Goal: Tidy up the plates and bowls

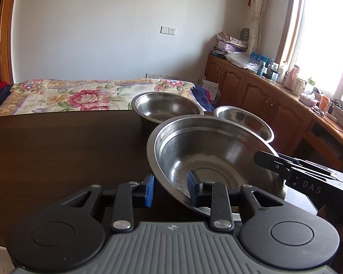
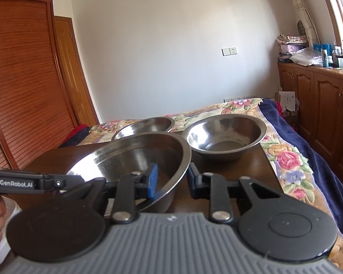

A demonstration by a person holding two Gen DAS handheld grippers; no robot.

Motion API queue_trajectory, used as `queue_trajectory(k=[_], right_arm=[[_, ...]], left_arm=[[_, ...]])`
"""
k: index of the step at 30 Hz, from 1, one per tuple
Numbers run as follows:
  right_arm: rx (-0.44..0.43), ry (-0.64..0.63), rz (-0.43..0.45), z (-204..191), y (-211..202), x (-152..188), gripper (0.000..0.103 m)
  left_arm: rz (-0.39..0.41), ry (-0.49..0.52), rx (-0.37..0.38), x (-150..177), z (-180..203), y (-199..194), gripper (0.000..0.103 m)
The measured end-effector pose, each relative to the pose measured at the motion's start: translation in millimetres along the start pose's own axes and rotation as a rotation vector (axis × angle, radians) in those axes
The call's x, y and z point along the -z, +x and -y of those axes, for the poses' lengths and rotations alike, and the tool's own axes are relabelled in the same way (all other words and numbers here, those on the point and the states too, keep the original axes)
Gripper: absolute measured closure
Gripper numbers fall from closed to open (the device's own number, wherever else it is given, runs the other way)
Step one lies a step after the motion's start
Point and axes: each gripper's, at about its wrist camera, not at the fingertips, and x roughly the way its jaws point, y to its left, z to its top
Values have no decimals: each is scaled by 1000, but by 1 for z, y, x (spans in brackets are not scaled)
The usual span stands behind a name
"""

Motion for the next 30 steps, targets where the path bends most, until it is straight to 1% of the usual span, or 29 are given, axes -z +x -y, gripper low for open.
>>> queue_trajectory(k=[6, 17, 30], right_arm=[[20, -55, 11, -8, -6, 3, 75], [5, -91, 34, -29, -39, 1, 75], [2, -86, 6, -55, -70, 26, 75]], left_arm=[[12, 7, 1, 3, 0, -11, 73], [42, 26, 17, 10, -3, -45, 73], [52, 55, 42, 37, -13, -90, 73]])
